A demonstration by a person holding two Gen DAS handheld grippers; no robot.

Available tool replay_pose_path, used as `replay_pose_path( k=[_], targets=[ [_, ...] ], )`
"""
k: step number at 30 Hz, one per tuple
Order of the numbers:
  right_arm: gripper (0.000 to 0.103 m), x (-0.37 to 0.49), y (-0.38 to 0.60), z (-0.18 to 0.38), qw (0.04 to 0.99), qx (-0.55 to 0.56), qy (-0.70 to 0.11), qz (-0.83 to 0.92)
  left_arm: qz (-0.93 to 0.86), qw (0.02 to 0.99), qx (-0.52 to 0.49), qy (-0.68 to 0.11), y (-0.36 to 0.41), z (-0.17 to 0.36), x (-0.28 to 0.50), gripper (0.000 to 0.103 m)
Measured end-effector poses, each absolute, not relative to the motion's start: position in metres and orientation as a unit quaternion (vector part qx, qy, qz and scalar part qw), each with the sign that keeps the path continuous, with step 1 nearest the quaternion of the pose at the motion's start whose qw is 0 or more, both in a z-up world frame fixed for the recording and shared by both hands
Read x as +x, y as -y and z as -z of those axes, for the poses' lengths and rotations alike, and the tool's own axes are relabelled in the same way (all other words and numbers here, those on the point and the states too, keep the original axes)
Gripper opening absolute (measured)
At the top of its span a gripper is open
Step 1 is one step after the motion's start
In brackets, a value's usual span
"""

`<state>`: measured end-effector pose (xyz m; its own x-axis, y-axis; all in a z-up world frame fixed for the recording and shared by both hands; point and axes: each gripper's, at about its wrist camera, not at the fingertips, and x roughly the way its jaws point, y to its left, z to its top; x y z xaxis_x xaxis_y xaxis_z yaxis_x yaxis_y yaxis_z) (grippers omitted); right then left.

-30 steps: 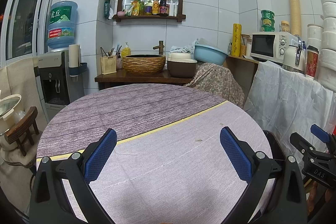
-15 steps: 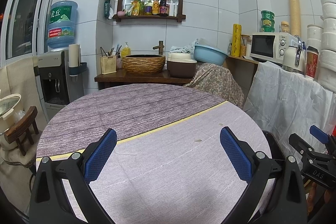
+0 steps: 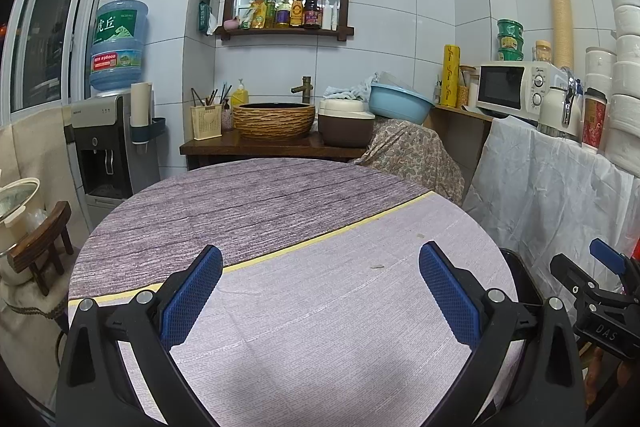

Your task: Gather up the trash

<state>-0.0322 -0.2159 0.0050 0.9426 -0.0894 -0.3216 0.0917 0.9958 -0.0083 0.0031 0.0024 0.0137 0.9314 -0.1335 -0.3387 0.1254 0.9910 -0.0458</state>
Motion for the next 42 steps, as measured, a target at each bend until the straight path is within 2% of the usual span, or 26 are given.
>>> replay_pose_path(
  k=[42],
  targets=[
    [0.097,-0.0312,0.2116,-0.0026,0.985,0.004,-0.165,0.044,0.063,0.982,-0.012,-0.175,0.0015,-0.0158,0.0027,0.098]
  ],
)
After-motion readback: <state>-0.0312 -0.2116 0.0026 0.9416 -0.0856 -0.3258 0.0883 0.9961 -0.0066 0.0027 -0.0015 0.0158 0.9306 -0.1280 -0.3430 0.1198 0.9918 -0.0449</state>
